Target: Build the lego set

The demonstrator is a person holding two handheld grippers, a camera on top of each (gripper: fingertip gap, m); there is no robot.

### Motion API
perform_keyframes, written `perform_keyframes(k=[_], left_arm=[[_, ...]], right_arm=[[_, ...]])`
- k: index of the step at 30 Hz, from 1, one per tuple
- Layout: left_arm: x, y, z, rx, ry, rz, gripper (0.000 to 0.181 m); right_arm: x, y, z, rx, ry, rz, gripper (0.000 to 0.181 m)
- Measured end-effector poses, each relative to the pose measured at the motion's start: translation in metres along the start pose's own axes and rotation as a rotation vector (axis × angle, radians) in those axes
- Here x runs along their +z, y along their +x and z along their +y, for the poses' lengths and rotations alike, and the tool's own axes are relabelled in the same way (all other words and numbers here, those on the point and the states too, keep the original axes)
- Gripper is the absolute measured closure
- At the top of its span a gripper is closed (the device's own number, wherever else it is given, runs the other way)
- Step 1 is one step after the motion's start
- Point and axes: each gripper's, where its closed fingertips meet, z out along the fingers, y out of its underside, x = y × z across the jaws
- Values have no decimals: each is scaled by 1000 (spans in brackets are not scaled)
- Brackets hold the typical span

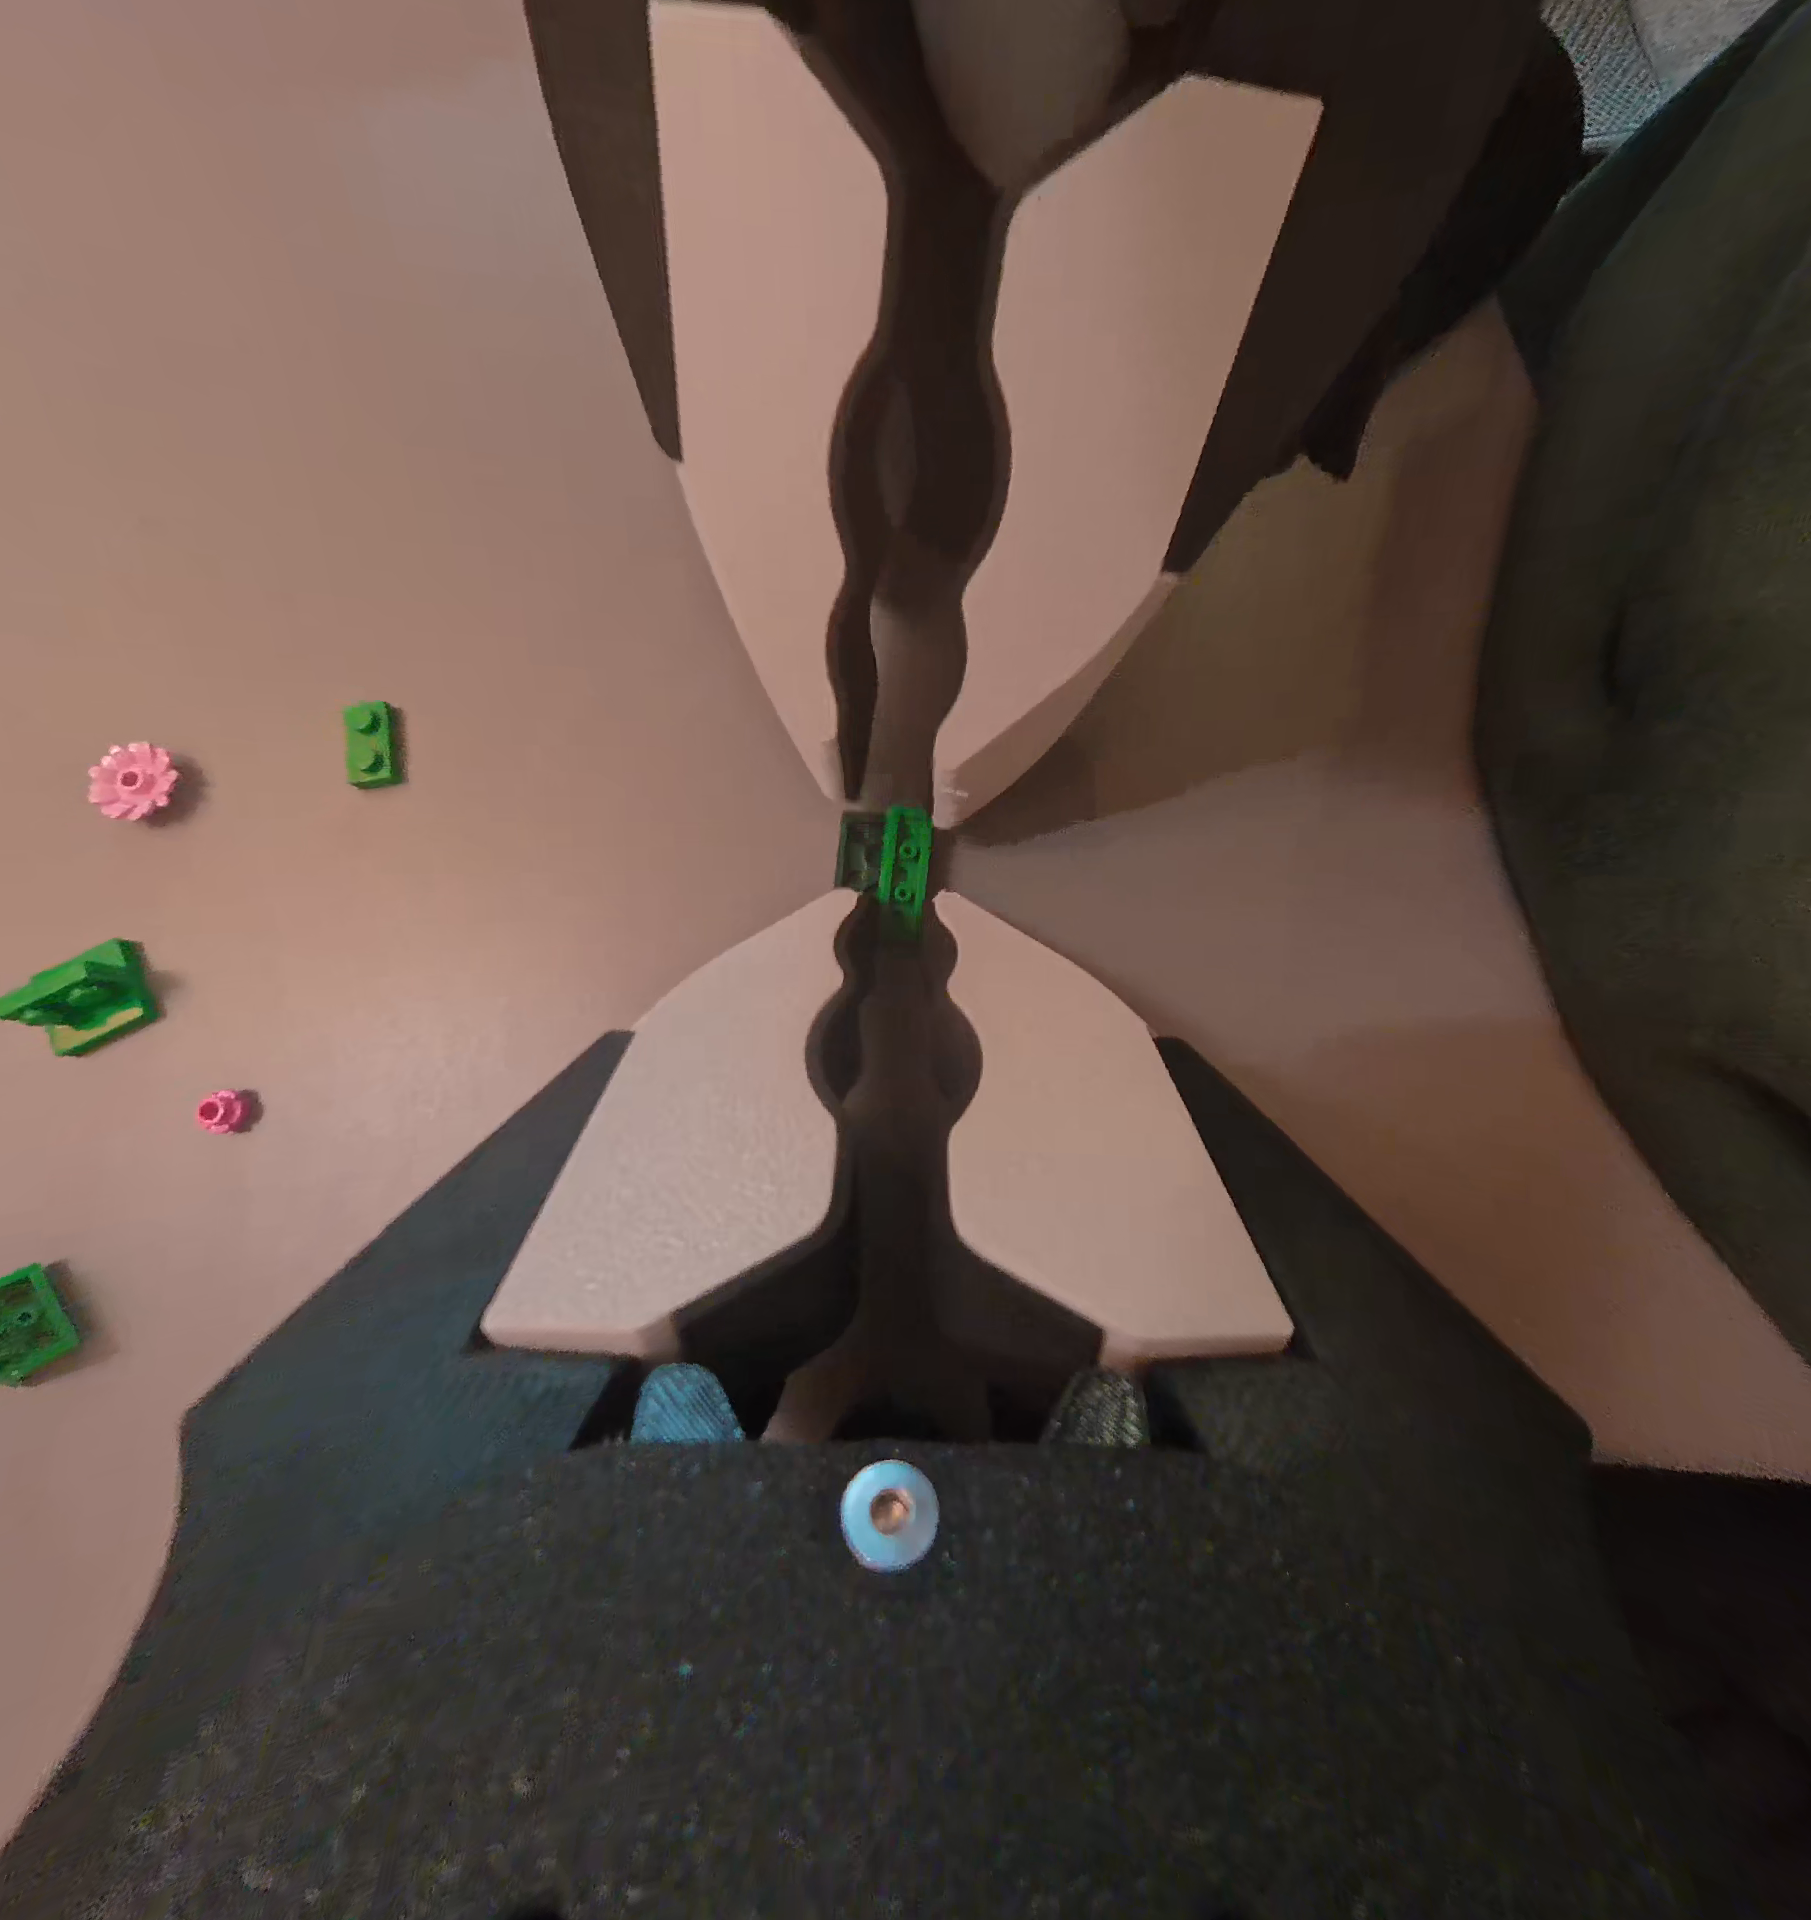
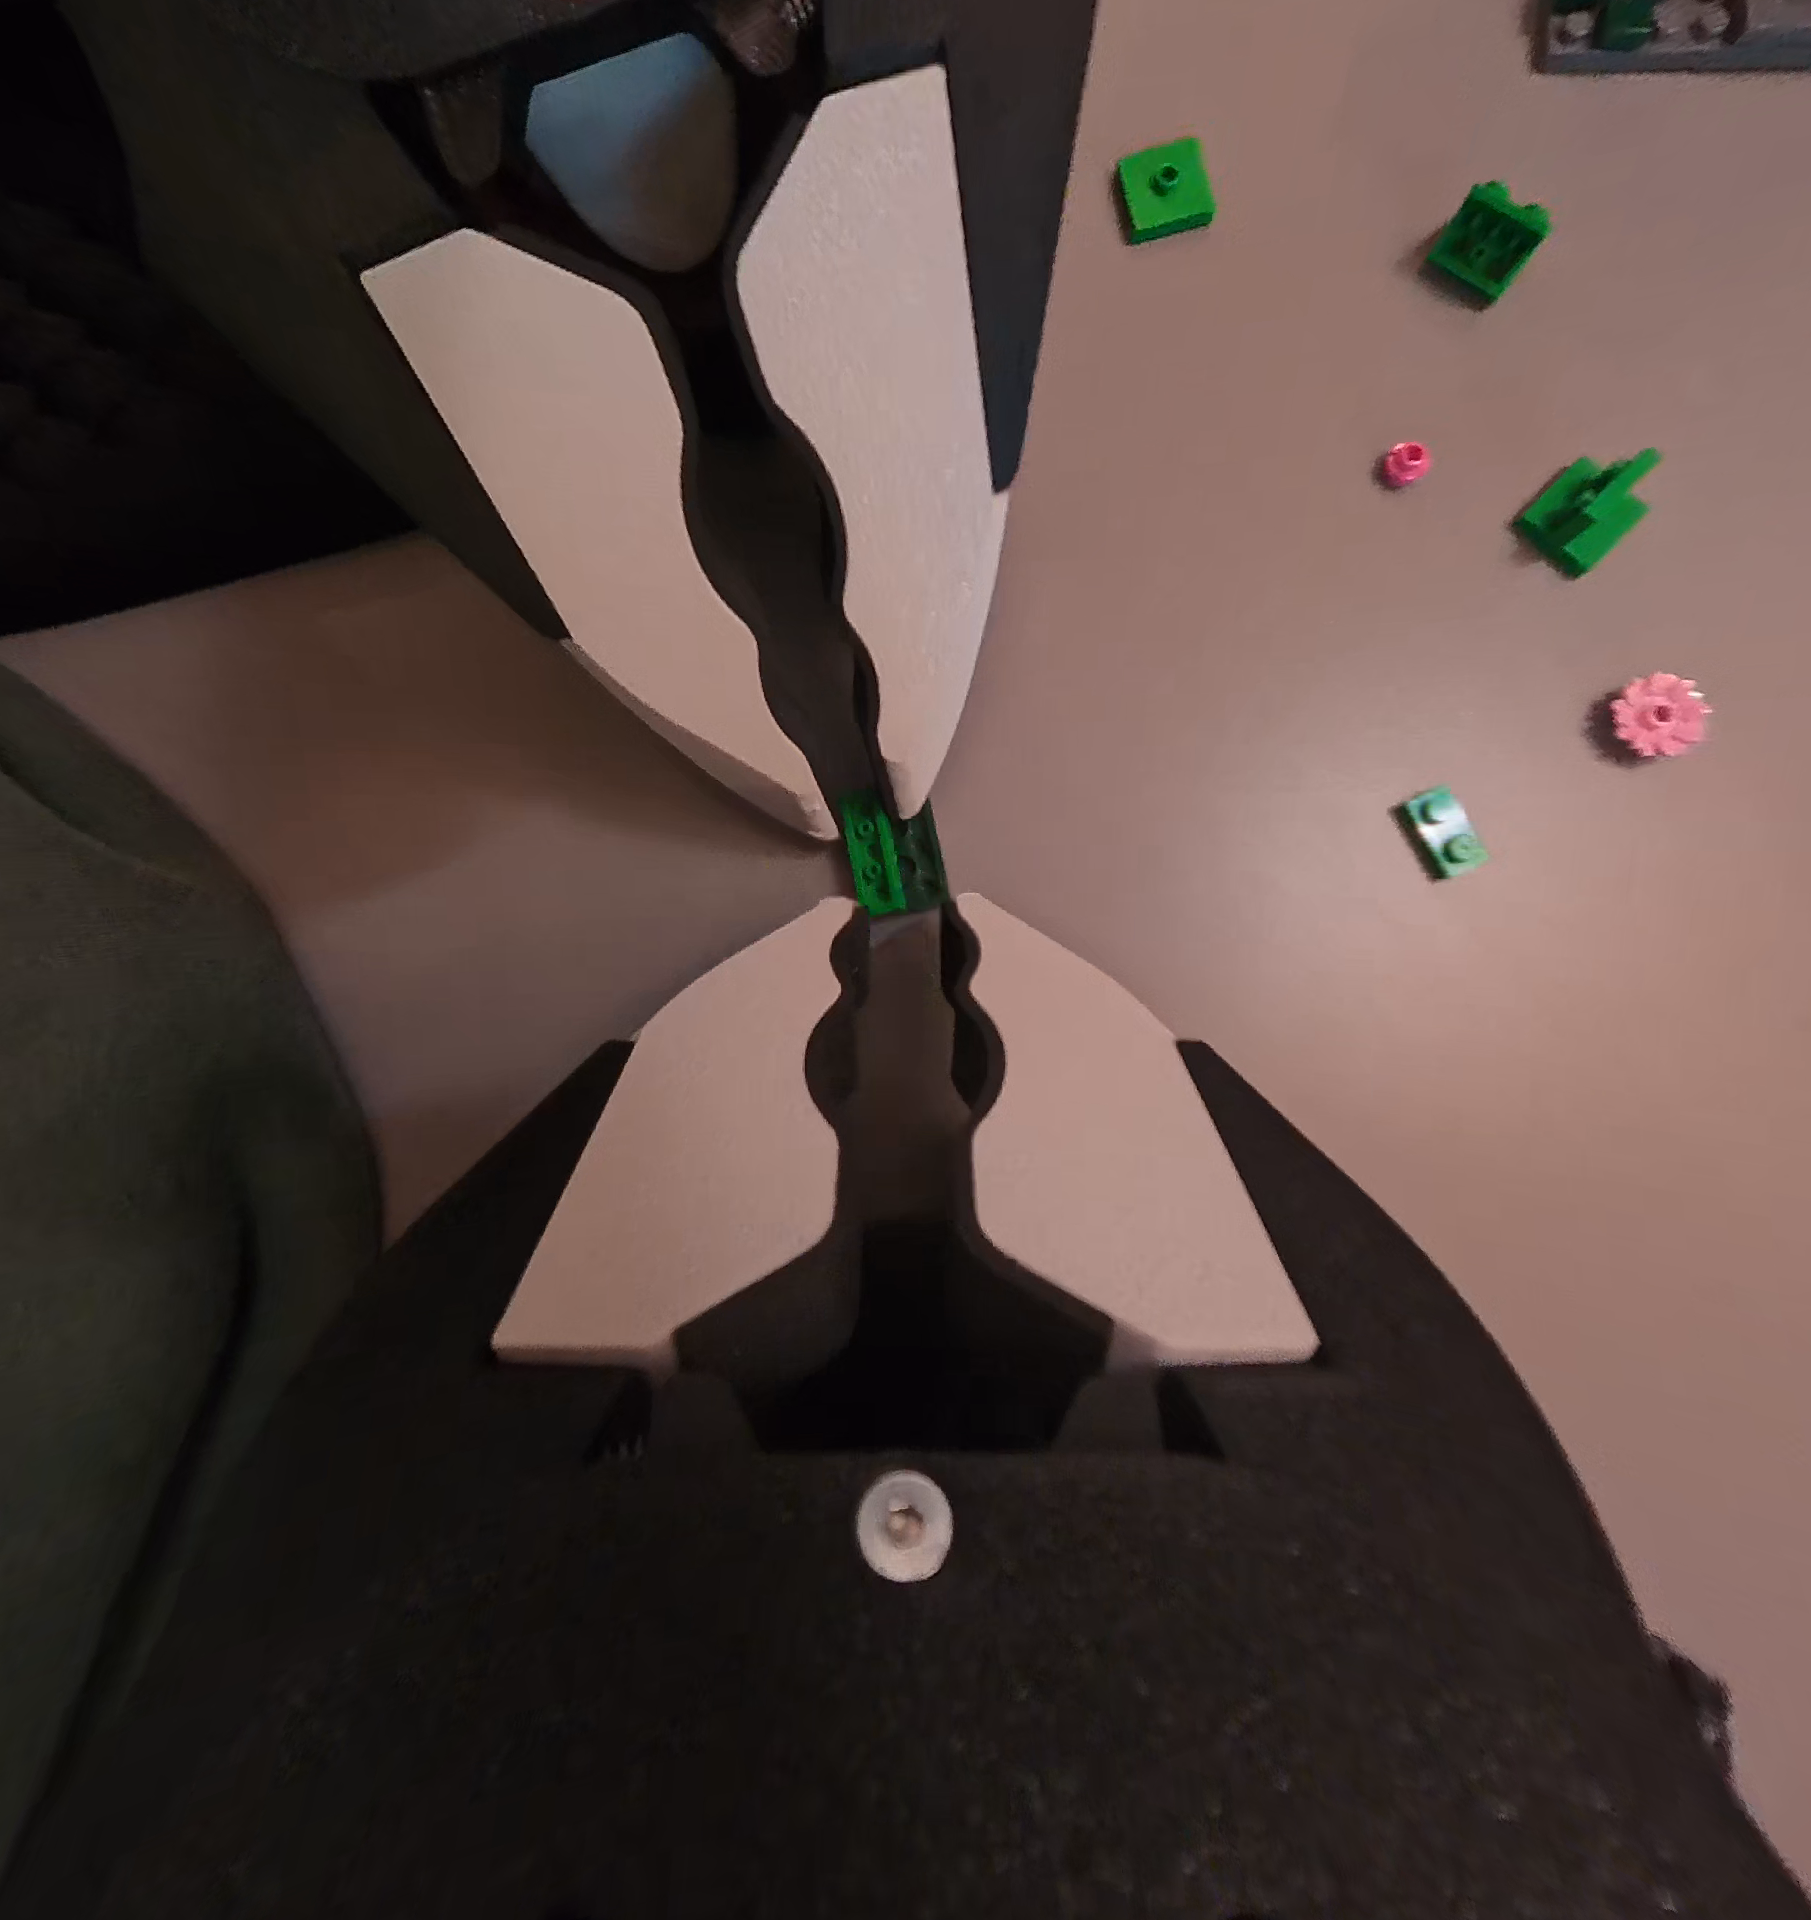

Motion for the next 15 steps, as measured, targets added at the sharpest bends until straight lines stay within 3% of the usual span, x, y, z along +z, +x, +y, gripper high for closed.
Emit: perform_keyframes(k=[7,15], left_arm=[[-3,-1,3,0,-1,-8,173],[-4,-2,5,-3,1,-10,173]], right_arm=[[-6,-2,0,-42,19,3,164],[10,1,-7,-166,-21,26,157]])
